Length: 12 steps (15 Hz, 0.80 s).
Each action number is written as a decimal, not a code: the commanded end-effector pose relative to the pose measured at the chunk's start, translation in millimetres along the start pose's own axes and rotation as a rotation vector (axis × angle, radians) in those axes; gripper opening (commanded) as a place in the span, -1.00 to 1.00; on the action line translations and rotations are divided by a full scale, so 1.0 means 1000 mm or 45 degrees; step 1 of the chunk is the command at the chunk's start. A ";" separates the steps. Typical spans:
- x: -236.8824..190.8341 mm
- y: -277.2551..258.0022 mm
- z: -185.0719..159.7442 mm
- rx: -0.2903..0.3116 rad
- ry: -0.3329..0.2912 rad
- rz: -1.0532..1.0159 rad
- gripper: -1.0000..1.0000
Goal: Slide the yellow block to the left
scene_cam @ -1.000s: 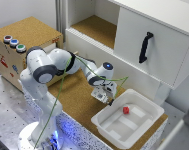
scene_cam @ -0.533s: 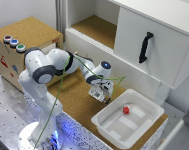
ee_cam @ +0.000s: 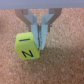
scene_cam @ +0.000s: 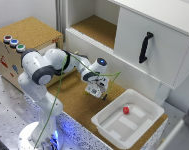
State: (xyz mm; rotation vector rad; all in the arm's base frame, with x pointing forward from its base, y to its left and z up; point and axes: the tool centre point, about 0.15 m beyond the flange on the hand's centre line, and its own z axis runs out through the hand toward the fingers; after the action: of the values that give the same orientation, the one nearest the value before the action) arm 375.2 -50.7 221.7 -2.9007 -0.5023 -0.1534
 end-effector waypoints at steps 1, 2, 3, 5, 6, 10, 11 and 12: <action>-0.009 -0.024 -0.064 -0.026 0.090 -0.033 1.00; -0.010 -0.028 -0.075 -0.034 0.104 -0.029 1.00; -0.011 -0.031 -0.083 -0.037 0.111 -0.026 1.00; -0.012 -0.037 -0.094 -0.046 0.119 -0.013 1.00; -0.012 -0.037 -0.094 -0.046 0.119 -0.013 1.00; -0.012 -0.037 -0.094 -0.046 0.119 -0.013 1.00; -0.012 -0.037 -0.094 -0.046 0.119 -0.013 1.00; -0.012 -0.037 -0.094 -0.046 0.119 -0.013 1.00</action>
State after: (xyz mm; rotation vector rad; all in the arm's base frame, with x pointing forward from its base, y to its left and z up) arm 352.4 -40.6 313.1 -2.8541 -0.5151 -0.3180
